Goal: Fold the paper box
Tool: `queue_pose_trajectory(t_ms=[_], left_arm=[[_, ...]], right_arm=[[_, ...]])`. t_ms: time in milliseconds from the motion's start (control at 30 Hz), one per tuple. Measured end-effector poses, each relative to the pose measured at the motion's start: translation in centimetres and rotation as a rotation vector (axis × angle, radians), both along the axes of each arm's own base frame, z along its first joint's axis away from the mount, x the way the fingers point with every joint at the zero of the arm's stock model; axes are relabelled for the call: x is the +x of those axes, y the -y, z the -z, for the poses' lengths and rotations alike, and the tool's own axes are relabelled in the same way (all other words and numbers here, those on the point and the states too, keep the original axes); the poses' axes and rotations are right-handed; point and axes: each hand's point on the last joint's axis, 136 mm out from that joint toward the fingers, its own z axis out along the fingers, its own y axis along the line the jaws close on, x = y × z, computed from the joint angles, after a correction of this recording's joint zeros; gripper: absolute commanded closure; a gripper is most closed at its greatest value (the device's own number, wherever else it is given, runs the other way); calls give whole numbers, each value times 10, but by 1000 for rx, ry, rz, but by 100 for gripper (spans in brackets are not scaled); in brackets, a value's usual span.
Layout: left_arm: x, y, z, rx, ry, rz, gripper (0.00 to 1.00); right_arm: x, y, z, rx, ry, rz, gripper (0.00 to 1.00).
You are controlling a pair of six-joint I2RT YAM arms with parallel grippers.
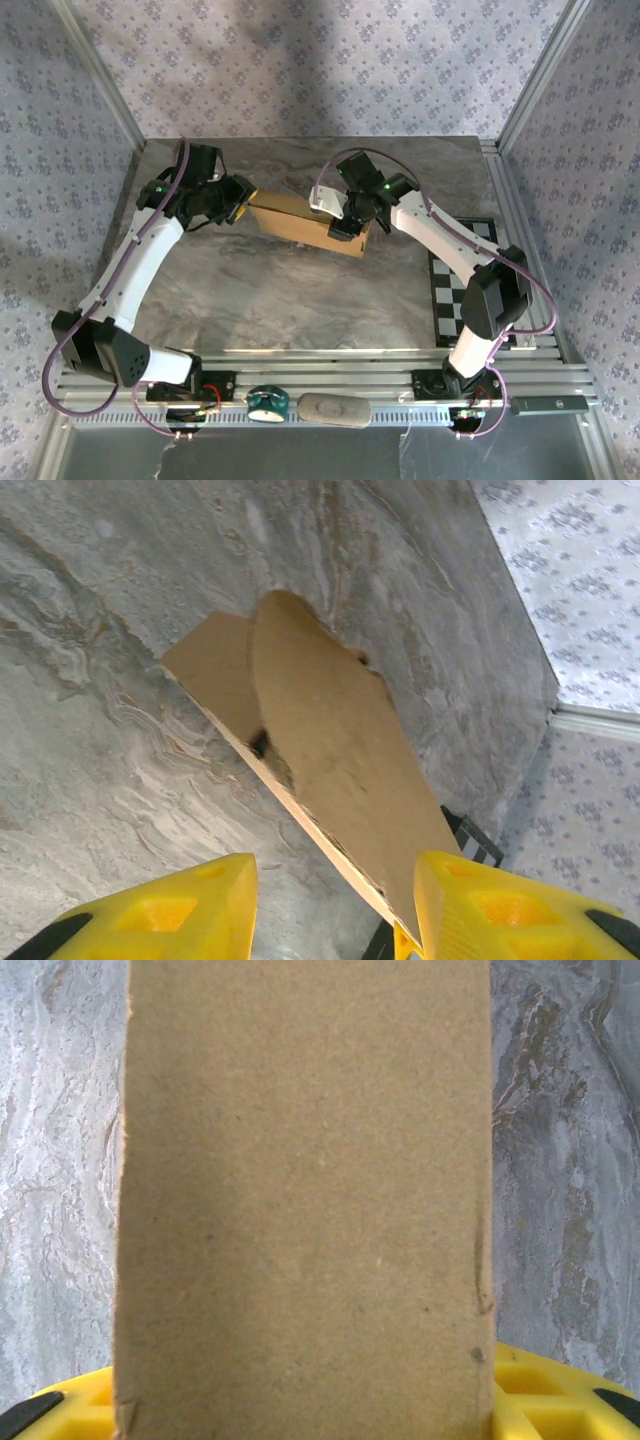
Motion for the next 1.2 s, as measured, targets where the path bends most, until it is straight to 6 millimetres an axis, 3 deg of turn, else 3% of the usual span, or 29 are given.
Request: queue_pose_trajectory(t_ms=[133, 333, 567, 933, 1200], left_arm=[[2, -5, 1, -6, -14, -46, 48], [9, 1, 10, -116, -51, -135, 47], [15, 10, 7, -212, -79, -184, 47], [18, 11, 6, -258, -96, -230, 59], [23, 3, 4, -275, -87, -257, 59]], right_arm=[[0, -1, -1, 5, 1, 3, 54], [-4, -8, -2, 8, 5, -14, 54], [-8, -13, -2, 3, 13, -20, 54], [-5, -14, -3, -19, 44, -6, 53], [-6, -18, -4, -4, 39, 10, 53]])
